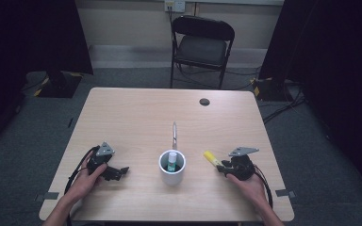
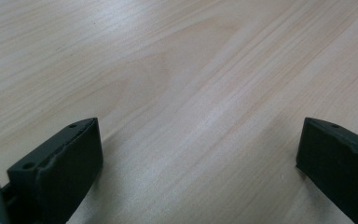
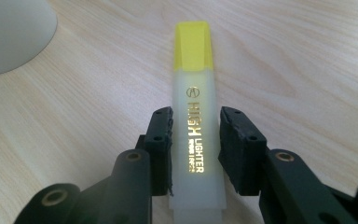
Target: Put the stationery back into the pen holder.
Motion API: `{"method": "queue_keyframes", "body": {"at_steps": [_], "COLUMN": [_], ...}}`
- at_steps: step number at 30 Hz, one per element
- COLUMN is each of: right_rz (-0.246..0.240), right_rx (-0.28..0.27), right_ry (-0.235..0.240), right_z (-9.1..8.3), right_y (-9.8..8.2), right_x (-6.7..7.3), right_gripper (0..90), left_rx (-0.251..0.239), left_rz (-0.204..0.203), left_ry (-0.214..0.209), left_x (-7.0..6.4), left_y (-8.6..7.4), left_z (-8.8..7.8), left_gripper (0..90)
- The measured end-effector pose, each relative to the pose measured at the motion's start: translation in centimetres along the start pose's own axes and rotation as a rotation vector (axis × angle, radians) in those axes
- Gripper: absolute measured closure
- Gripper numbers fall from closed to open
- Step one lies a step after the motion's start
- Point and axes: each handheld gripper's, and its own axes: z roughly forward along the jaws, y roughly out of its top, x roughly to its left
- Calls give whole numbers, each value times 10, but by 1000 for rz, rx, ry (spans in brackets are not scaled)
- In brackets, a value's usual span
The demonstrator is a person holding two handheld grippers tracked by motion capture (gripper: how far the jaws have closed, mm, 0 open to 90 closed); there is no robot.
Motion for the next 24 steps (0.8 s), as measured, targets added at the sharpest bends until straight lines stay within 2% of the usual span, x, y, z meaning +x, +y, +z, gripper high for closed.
{"method": "queue_keyframes", "body": {"at_steps": [5,9,14,16,18,21,24], "right_rz": [14,22,-14,-47,-56,-63,-66], "right_rx": [-7,-11,-1,6,21,32,22], "right_ry": [15,15,2,-14,-28,-25,-32], "right_z": [9,16,27,33,37,42,43], "right_y": [9,15,27,33,39,45,45], "right_x": [-3,-3,2,7,10,11,12], "right_gripper": [609,611,612,612,612,615,624], "left_rx": [0,0,2,2,2,2,1], "left_rz": [2,1,3,2,3,3,2], "left_ry": [0,0,-2,-5,-4,-4,-4], "left_x": [0,0,0,0,1,1,0], "left_y": [0,0,0,1,1,1,1], "left_z": [0,0,0,0,1,1,1], "left_gripper": [0,0,0,0,0,0,0]}}
